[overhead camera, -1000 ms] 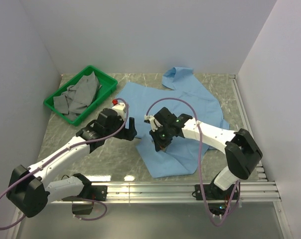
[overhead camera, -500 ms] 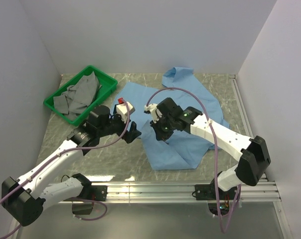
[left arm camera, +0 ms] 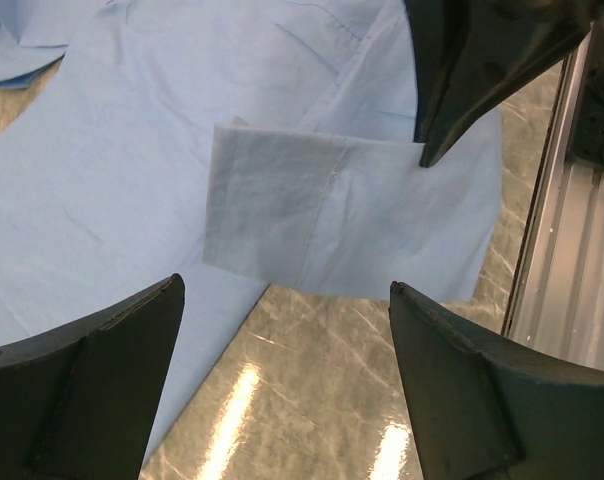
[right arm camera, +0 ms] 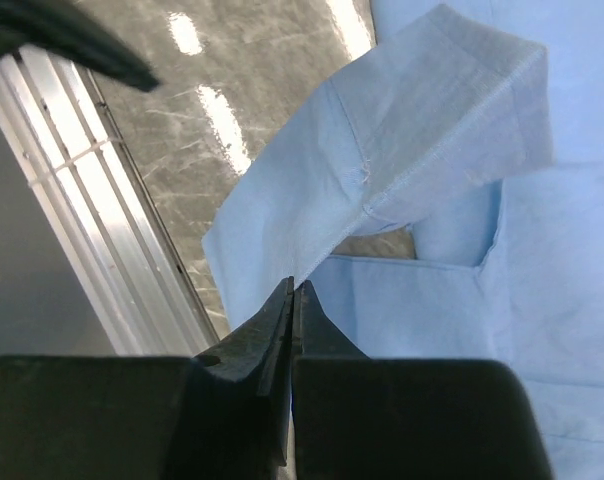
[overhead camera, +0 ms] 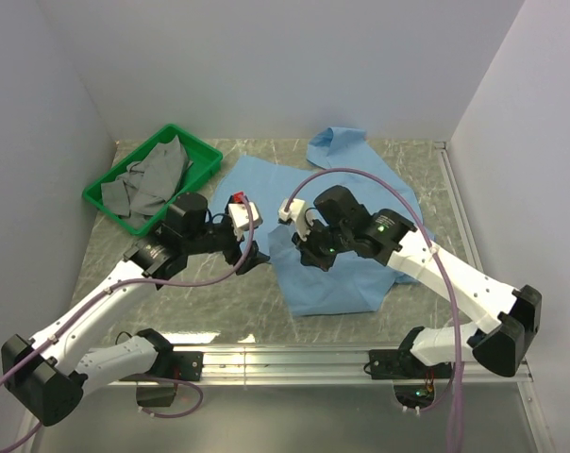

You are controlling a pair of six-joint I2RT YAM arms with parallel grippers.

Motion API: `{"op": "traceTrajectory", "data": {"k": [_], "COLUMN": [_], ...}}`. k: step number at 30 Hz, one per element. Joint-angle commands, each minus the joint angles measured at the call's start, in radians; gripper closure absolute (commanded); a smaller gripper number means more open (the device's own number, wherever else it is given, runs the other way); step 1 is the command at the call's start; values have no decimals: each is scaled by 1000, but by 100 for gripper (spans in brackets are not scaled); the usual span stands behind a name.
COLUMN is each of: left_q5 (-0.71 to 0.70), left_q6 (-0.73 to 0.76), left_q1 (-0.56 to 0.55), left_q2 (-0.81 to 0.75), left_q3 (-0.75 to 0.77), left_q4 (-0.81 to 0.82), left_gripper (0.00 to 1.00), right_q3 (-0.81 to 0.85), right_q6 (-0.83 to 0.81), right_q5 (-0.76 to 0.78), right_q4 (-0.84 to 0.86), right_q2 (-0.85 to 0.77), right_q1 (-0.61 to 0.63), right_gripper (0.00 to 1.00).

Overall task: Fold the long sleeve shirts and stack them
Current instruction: Fold the shirt

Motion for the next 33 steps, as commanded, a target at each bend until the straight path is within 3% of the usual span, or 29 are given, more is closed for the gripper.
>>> {"op": "traceTrajectory", "data": {"k": [1, 19, 33], "left_q5": [69, 167, 437], "left_q6": [67, 212, 398], "left_q1": [4, 7, 8], "left_q2": [18, 113, 251], "left_q3": [46, 196, 364], "left_q4": [7, -51, -273], "left_gripper": [11, 9, 12], "right_q3": [22, 49, 88], "right_q6": [-98, -277, -337], "right_q5": [-16, 21, 59], "right_q4": [6, -37, -69], "right_q2": [-48, -106, -118], "right_q1": [28, 94, 121], "right_gripper": [100, 100, 100]}}
